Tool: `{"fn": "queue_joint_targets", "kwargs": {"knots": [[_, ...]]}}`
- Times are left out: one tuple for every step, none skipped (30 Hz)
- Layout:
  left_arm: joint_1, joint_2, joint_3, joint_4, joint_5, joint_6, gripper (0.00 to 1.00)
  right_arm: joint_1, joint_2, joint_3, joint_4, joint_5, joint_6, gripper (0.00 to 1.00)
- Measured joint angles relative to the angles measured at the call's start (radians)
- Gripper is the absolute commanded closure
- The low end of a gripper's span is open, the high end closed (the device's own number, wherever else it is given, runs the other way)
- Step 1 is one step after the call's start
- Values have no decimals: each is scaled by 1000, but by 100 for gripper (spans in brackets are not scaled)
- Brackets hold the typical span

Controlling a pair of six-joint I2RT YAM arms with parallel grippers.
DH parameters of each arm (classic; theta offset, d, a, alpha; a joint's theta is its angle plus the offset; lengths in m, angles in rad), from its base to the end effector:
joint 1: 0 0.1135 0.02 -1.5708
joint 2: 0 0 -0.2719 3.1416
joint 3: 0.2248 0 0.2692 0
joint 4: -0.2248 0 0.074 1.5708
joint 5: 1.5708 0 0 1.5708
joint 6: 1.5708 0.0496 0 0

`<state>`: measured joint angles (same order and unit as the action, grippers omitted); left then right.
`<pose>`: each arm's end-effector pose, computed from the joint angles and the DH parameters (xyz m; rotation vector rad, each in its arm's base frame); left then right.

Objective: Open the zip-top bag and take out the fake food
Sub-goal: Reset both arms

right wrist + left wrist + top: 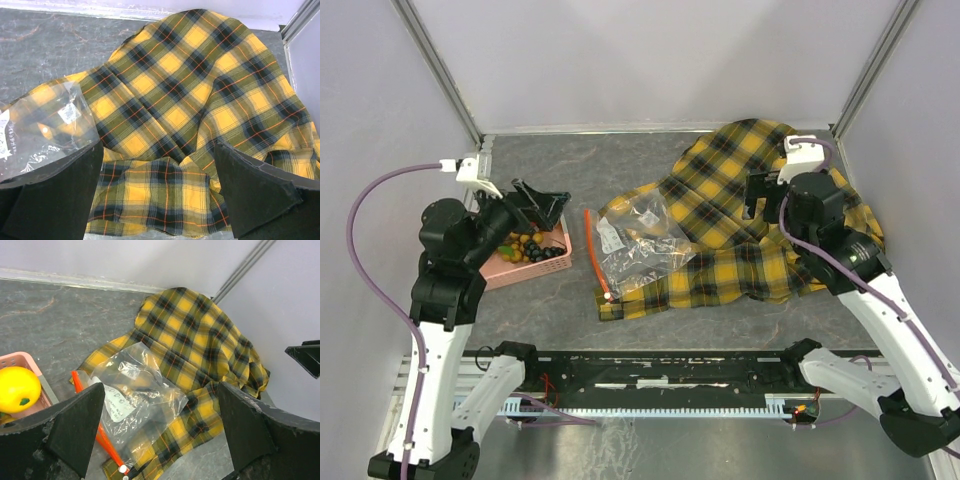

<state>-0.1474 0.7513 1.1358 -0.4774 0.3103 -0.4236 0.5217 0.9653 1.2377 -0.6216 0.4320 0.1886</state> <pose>0.1588 -0.0389 0.4419 0.0059 1.7057 -0.6868 0.1956 0.0885 0.4247 -0.0266 1.8872 0.0704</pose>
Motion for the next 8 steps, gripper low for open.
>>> {"fn": "queue_joint_targets", "kwargs": {"knots": [[2, -1, 0, -2, 2, 0, 1, 0, -4, -1, 1, 4, 8, 1], [1, -1, 0, -2, 9, 0, 1, 0, -11, -5, 6, 8, 15, 1], [1, -1, 0, -1, 13, 0, 1, 0, -24, -12, 13, 15, 20, 1], [1, -1, 0, -1, 14, 0, 1, 0, -38, -19, 21, 22, 23, 1], [1, -1, -1, -1, 14, 0, 1, 0, -53, -24, 25, 27, 23, 1], [1, -1, -2, 0, 14, 0, 1, 0, -64, -25, 27, 34, 23, 1], [1, -3, -5, 1, 14, -1, 1, 0, -74, -25, 32, 40, 21, 1], [1, -5, -11, 5, 19, -2, 1, 0, -82, -25, 37, 42, 19, 1]]}}
